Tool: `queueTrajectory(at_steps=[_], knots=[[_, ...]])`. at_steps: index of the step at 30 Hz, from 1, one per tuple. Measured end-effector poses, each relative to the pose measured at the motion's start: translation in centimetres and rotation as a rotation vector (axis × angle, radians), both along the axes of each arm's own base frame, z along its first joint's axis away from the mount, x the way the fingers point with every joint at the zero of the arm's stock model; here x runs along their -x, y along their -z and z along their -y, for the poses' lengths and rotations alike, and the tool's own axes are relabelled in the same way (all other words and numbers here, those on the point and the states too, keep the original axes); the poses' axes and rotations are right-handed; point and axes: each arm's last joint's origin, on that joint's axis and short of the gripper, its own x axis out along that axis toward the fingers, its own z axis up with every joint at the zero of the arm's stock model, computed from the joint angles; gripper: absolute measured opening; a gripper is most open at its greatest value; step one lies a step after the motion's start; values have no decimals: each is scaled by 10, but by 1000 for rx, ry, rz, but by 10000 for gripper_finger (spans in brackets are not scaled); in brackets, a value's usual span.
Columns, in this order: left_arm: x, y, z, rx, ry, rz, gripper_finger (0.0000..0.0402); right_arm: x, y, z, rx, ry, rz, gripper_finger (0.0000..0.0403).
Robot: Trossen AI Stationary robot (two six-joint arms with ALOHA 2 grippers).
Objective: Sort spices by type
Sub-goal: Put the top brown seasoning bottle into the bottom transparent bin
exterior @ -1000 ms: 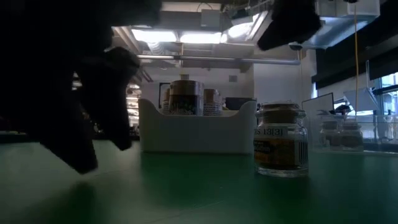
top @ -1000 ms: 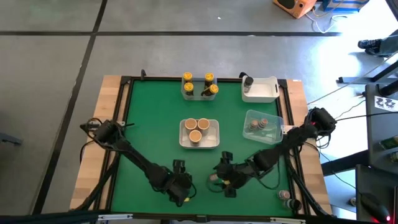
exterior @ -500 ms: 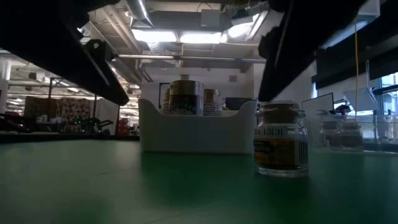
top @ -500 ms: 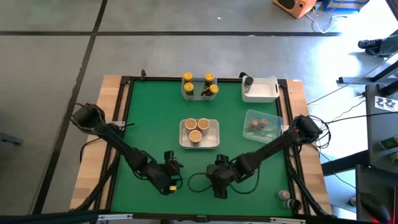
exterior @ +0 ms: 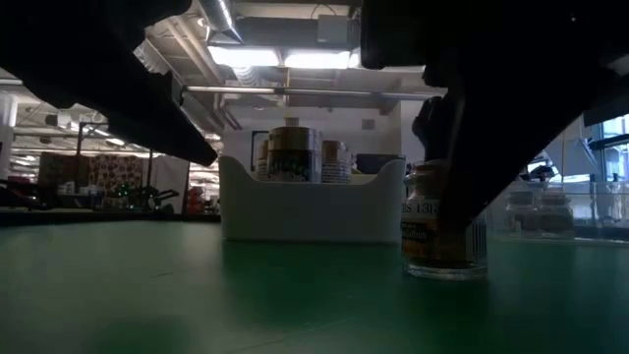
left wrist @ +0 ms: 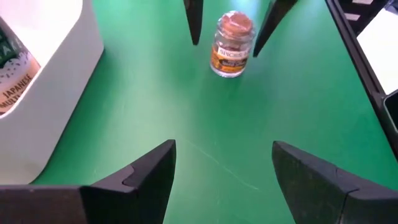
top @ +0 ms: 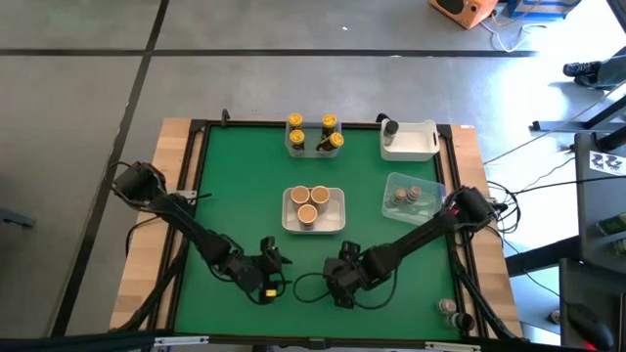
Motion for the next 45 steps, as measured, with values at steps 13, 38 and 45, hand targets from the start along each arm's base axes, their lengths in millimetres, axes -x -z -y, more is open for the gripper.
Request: queueTrajectory(at_steps=[13,38,45], knots=[[0,0,0,-16,8,1,249,0,1,0,4,-3,2,209],[0,0,-1,-31,5,-1,249,92,-107,35,224,200,-76,196],[0,0,-1,-33,5,-1,249,130,-126,63,268,309,-81,190]])
